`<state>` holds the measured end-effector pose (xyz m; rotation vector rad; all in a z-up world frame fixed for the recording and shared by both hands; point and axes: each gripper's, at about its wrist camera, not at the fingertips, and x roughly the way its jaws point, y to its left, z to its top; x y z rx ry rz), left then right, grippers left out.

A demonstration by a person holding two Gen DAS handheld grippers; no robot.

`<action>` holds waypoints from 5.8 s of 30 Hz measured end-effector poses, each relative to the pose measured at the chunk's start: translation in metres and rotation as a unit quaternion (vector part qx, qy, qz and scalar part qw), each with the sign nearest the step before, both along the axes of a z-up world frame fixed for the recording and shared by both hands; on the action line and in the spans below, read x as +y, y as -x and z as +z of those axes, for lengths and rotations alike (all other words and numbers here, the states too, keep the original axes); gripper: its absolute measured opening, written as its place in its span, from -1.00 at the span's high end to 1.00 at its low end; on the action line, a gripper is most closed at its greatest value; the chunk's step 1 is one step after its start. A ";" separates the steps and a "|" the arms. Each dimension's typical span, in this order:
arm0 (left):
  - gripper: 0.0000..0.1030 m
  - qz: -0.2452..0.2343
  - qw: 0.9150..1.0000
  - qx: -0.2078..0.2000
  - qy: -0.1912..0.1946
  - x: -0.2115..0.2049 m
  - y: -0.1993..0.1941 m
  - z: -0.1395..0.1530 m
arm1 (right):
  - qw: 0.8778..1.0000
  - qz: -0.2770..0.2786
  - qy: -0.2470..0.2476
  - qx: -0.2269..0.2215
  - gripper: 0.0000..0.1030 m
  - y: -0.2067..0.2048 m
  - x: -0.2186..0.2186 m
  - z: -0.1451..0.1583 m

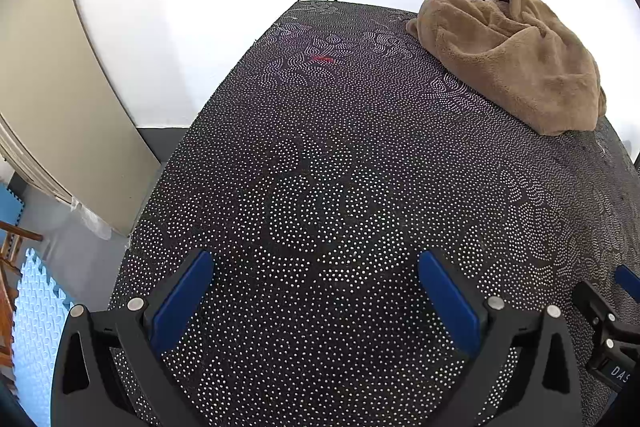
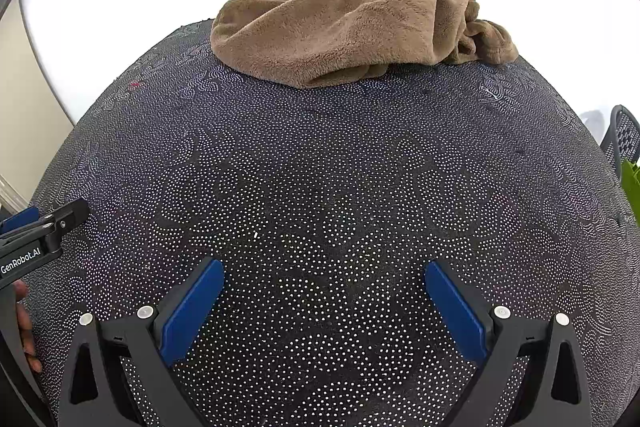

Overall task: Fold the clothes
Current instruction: 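Drop the brown fleece blanket onto the table with the right gripper, then move the right gripper to the blanket edge and close on it, then lift the blanket edge with the right gripper while the left gripper approaches, then grasp another blanket edge with the left gripper while the right gripper holds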

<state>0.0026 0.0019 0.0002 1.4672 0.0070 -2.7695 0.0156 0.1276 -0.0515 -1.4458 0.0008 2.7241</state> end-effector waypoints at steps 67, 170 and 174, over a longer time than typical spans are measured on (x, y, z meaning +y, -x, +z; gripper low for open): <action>-0.99 -0.042 0.999 -0.001 -0.010 0.097 0.067 0.017 | 0.990 -0.004 0.098 0.104 0.41 0.151 0.131 0.031; -0.49 -0.093 0.990 -0.016 -0.103 0.181 0.238 0.073 | 0.960 0.111 0.150 0.208 0.42 -0.007 0.157 0.069; 0.08 -0.103 0.990 -0.055 -0.080 0.204 0.265 0.054 | 0.959 0.101 0.144 0.221 -0.55 -0.014 0.158 0.072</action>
